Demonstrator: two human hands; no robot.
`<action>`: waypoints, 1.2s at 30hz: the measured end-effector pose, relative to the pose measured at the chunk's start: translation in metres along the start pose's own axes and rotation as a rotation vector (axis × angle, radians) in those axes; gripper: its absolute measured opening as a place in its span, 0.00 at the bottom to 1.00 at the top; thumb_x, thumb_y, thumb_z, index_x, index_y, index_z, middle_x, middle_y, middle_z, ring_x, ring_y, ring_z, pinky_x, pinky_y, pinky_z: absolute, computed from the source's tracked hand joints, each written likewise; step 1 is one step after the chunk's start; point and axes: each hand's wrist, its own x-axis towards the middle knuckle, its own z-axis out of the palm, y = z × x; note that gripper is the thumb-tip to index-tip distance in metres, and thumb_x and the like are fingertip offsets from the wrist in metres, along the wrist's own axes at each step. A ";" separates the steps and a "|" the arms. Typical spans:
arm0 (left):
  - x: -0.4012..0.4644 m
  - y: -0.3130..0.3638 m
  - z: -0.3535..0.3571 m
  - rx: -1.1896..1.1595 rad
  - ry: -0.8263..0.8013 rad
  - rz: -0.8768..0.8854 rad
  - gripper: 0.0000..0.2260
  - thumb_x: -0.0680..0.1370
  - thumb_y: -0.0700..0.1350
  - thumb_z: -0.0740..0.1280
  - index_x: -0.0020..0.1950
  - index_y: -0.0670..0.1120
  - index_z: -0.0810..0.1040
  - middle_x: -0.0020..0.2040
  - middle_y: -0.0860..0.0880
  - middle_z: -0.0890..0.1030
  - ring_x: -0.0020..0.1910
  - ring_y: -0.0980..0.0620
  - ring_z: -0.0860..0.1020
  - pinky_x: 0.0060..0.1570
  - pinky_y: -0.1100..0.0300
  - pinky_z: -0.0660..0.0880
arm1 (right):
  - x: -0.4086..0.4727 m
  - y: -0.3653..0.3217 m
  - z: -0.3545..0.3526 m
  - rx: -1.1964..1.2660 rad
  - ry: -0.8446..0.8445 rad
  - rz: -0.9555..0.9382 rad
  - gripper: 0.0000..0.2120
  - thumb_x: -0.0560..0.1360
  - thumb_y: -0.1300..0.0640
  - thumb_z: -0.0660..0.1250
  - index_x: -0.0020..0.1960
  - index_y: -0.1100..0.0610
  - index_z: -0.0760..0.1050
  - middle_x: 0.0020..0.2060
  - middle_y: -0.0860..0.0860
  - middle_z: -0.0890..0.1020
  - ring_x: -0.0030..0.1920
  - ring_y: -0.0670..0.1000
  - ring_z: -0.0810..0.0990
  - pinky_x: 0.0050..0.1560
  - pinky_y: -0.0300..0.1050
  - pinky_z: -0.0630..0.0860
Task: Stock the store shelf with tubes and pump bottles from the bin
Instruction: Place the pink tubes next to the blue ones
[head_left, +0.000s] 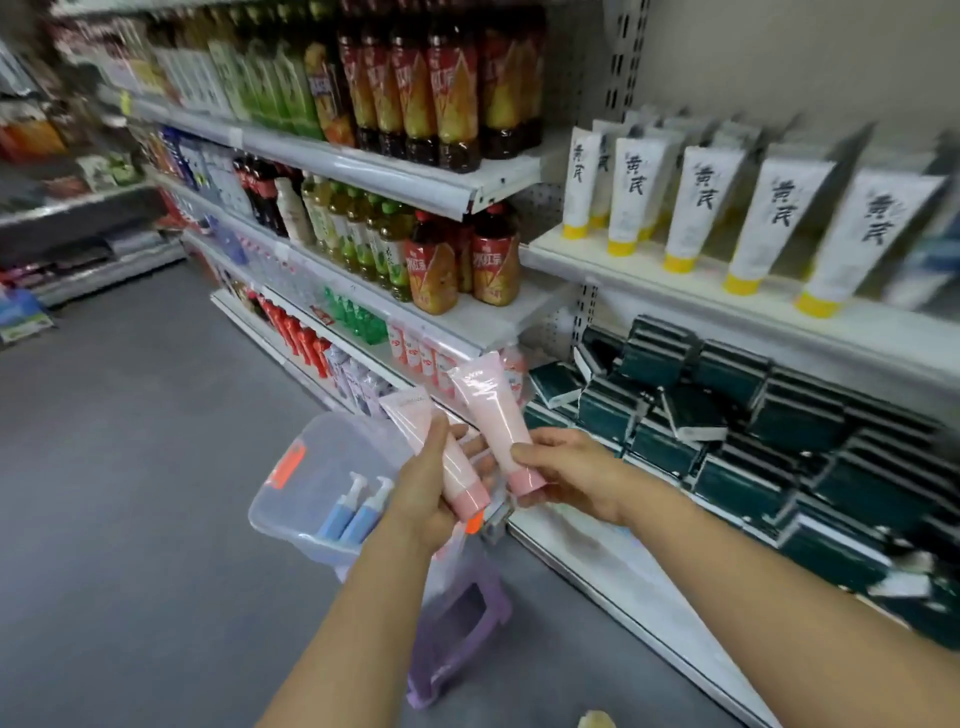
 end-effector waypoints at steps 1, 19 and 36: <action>-0.003 -0.005 0.009 0.015 -0.012 -0.014 0.24 0.73 0.62 0.65 0.56 0.43 0.74 0.54 0.39 0.83 0.48 0.41 0.80 0.53 0.45 0.77 | -0.010 -0.001 -0.008 0.028 0.030 -0.010 0.06 0.76 0.63 0.67 0.53 0.61 0.77 0.42 0.58 0.81 0.39 0.53 0.81 0.41 0.49 0.81; -0.093 -0.128 0.217 0.192 -0.363 -0.072 0.39 0.74 0.73 0.50 0.60 0.40 0.77 0.43 0.41 0.83 0.27 0.48 0.76 0.25 0.59 0.73 | -0.221 -0.007 -0.178 0.105 0.372 -0.205 0.17 0.72 0.68 0.69 0.59 0.58 0.73 0.54 0.61 0.81 0.48 0.56 0.82 0.42 0.51 0.80; -0.184 -0.265 0.412 0.317 -0.535 -0.137 0.32 0.77 0.69 0.53 0.54 0.42 0.77 0.41 0.42 0.84 0.25 0.50 0.75 0.26 0.60 0.72 | -0.396 -0.004 -0.358 0.011 0.710 -0.385 0.17 0.73 0.62 0.72 0.59 0.61 0.72 0.54 0.57 0.82 0.53 0.57 0.83 0.52 0.57 0.81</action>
